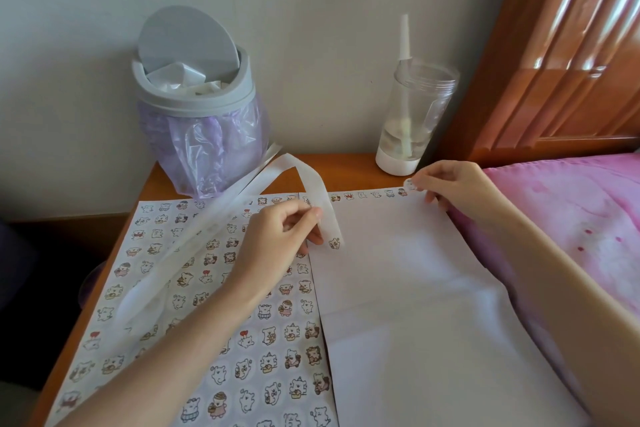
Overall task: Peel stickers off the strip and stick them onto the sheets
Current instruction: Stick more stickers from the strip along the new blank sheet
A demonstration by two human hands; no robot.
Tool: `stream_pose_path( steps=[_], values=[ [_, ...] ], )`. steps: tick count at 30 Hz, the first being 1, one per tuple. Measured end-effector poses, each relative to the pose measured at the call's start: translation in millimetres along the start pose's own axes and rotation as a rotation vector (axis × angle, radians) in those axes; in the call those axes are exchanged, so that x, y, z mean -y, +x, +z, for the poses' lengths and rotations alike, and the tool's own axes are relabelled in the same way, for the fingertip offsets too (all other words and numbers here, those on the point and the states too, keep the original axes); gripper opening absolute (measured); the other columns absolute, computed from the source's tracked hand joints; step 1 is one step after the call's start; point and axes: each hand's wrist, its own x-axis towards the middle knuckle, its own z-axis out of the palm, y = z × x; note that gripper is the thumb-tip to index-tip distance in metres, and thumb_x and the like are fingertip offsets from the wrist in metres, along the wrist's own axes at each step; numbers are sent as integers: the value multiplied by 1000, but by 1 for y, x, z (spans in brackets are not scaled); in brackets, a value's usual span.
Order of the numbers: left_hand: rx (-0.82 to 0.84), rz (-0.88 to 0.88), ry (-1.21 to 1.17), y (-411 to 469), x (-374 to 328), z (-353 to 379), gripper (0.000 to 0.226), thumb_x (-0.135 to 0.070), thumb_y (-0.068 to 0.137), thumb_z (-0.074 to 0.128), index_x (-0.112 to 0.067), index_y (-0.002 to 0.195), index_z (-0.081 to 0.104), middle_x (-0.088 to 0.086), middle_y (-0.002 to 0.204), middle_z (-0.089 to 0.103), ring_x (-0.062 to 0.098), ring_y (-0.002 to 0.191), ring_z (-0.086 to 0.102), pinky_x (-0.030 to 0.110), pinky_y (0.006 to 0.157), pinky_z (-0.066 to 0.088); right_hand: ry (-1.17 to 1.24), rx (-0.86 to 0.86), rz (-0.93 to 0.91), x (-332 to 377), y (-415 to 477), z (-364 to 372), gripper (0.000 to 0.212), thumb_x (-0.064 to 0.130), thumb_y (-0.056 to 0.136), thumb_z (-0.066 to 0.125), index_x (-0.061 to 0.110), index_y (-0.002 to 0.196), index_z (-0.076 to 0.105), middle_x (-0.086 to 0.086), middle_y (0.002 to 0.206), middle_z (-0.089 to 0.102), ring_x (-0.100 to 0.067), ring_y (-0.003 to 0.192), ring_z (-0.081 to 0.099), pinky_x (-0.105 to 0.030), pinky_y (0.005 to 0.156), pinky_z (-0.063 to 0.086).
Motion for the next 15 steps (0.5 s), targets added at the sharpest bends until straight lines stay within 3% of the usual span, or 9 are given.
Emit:
stream_pose_path(
  steps=[6,12,15],
  values=[
    [-11,-5,71,0,1,0,18,-23,92,56,-14,83,69,-3,72,71,3,53,60,7,53,45,-142,8,-19,-13,18,-6,6,6,88,63,0,86,64,-3,59,56,-3,37,46,-13,39,39],
    [-10,-10,100,0,1,0,17,-23,92,56,-14,84,69,-4,71,70,2,52,58,7,52,44,-240,-8,-18,-24,28,1,10,4,89,60,8,80,60,1,60,56,-11,48,48,-11,37,39],
    [-14,-13,106,0,1,0,17,-23,92,56,-16,83,69,-5,70,69,2,52,57,6,51,43,-275,-12,-11,-27,30,4,13,5,90,59,11,78,59,0,57,55,-7,42,49,-11,38,39]
  ],
)
